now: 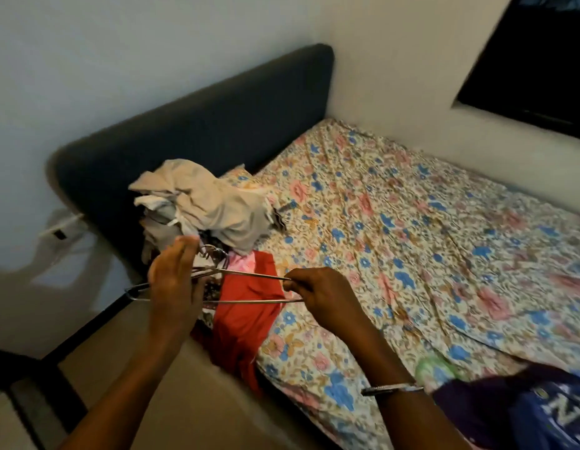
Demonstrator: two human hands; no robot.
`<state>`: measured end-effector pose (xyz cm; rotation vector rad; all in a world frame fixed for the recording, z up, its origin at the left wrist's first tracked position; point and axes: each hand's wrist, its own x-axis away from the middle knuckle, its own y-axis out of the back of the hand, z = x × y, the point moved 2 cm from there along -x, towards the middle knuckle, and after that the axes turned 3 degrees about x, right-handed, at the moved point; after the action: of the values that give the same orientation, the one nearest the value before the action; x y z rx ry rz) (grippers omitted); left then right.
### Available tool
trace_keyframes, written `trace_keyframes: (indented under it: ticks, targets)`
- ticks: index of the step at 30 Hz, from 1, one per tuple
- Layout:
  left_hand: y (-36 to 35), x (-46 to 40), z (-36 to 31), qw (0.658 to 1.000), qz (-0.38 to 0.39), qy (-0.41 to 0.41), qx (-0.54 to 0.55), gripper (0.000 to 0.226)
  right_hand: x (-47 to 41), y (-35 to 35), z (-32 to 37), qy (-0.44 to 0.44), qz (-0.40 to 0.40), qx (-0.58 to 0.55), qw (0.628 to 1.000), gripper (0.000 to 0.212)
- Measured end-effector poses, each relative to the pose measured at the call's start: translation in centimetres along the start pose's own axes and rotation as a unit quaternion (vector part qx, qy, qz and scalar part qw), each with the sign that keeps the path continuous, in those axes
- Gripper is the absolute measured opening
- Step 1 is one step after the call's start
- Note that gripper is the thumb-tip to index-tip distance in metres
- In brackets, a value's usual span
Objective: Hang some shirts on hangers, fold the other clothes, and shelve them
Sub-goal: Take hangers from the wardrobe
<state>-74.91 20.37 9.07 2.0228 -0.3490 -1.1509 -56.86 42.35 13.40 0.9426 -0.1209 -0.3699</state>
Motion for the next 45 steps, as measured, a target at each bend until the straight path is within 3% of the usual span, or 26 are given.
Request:
trace_keyframes:
  ticks: [2,4,6,9,14,17,19,24,28,32,37,38,40,42,45]
  targets:
    - [-2.9,0.0,-1.8,0.996,0.068,0.034,0.052,0.053,2.2,2.6,-4.0,-0.031,0.010,-0.014,0.999,0.017]
    - [-5.7,-0.1,-4.7,0.982,0.159,0.025,0.104,0.038,4.0,4.7,-8.0,-0.065,0.026,-0.023,0.997,0.019]
    - [-8.0,-0.2,-7.8,0.963,0.228,0.001,0.142,0.036,5.5,6.4,-11.4,-0.098,0.030,-0.032,0.994,0.019]
    - [-11.0,-0.6,-11.4,0.950,0.256,-0.047,0.170,0.044,7.9,7.8,-17.0,-0.157,0.008,-0.045,0.986,0.015]
    - [-15.7,-1.6,-13.8,0.944,0.298,-0.077,0.120,0.044,11.1,7.4,-25.3,-0.268,-0.023,-0.087,0.959,0.019]
    - [-19.0,-2.5,-14.3,0.929,0.345,-0.075,0.107,0.022,11.0,5.8,-28.4,-0.325,-0.031,-0.100,0.940,0.007]
    - [-21.8,-3.3,-14.2,0.908,0.396,-0.049,0.128,0.010,10.1,4.5,-29.8,-0.374,-0.031,-0.087,0.923,0.012]
    - [-28.3,-5.0,-11.9,0.852,0.488,0.009,0.191,0.025,6.6,1.1,-31.3,-0.418,-0.040,-0.026,0.907,0.019]
    - [-34.6,-6.7,-7.4,0.817,0.536,0.051,0.206,0.018,1.5,-3.5,-34.2,-0.446,-0.011,-0.028,0.895,0.019]
    - [-44.2,-8.6,-1.4,0.838,0.507,0.080,0.183,0.014,-7.0,-7.6,-38.9,-0.414,-0.096,0.028,0.905,0.016]
    - [-58.6,-15.1,5.2,0.906,0.409,0.042,0.101,0.018,-21.0,-13.2,-47.7,-0.384,-0.153,0.112,0.904,0.025]
    - [-61.2,-15.8,6.0,0.912,0.400,0.034,0.087,0.020,-23.1,-15.1,-49.6,-0.368,-0.140,0.115,0.912,0.029]
    - [-65.8,-14.3,7.1,0.900,0.431,0.016,0.055,0.036,-25.3,-19.9,-52.8,-0.338,-0.028,0.156,0.928,0.048]
    - [-69.1,-10.5,7.7,0.898,0.440,-0.011,0.008,0.054,-25.7,-25.2,-55.7,-0.360,0.078,0.213,0.905,0.064]
    - [-70.8,-6.4,8.3,0.928,0.373,0.007,0.008,0.060,-24.9,-28.2,-56.7,-0.352,0.000,0.254,0.901,0.064]
